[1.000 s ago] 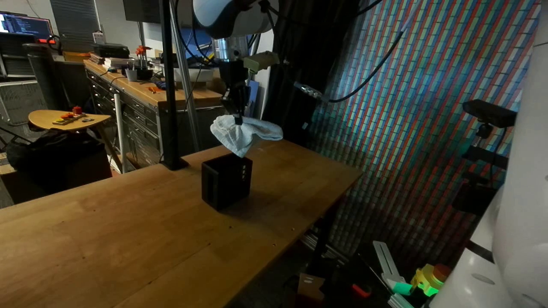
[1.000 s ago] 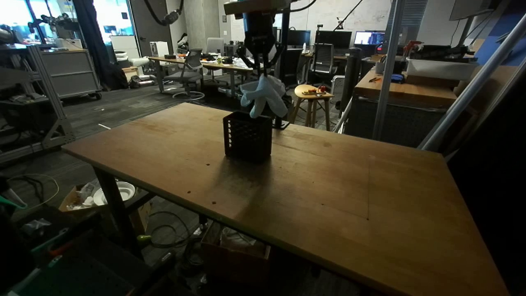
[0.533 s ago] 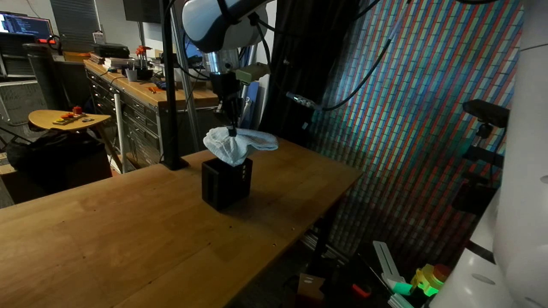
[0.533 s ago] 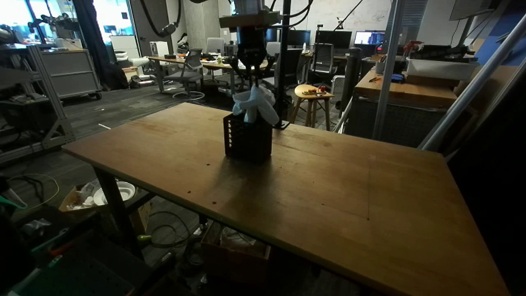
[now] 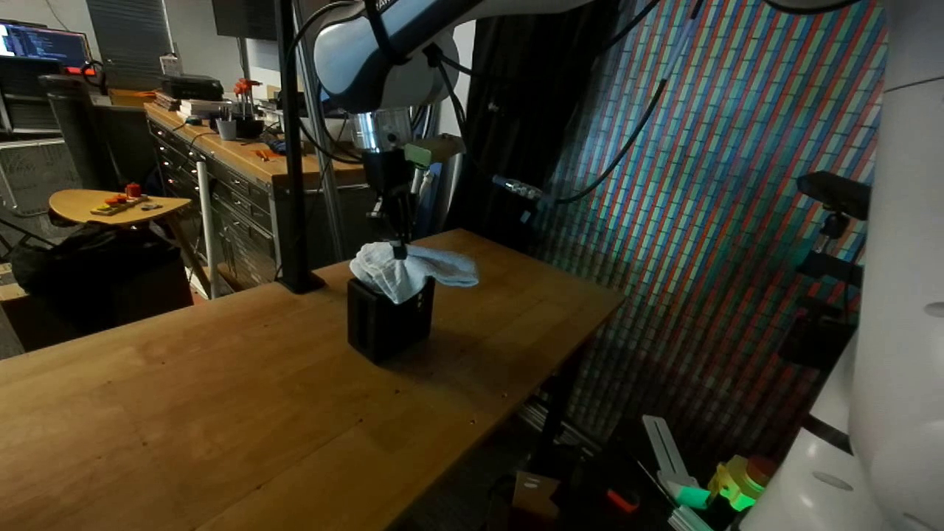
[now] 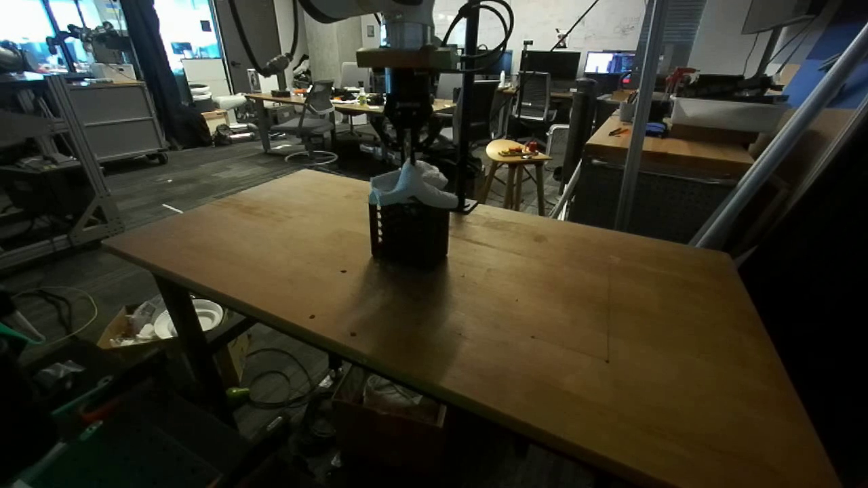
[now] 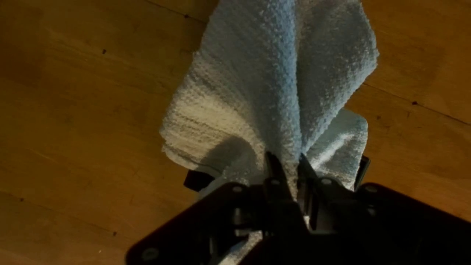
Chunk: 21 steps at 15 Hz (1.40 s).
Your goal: Put the white towel in the black box
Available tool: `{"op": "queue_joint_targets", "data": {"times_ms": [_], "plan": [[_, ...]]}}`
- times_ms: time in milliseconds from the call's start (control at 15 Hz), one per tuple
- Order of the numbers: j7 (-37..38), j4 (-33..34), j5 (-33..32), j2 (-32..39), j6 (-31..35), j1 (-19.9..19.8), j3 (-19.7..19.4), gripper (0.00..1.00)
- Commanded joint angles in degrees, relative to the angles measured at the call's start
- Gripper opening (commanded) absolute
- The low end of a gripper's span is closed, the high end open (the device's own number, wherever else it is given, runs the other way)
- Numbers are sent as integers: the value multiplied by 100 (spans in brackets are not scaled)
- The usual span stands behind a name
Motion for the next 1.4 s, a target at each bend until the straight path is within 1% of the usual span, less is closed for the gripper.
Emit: {"op": "queue_joint_targets", "data": {"times_ms": [0, 267, 467, 1000, 1333], "plan": [[52, 24, 155, 8, 320, -33, 4, 10], [99, 18, 124, 75, 774, -38, -16, 10], [146, -52, 150, 148, 978, -51, -33, 10], [209, -311, 286, 334, 1082, -107, -14, 10], [116, -411, 449, 490, 1137, -161, 21, 10]]}}
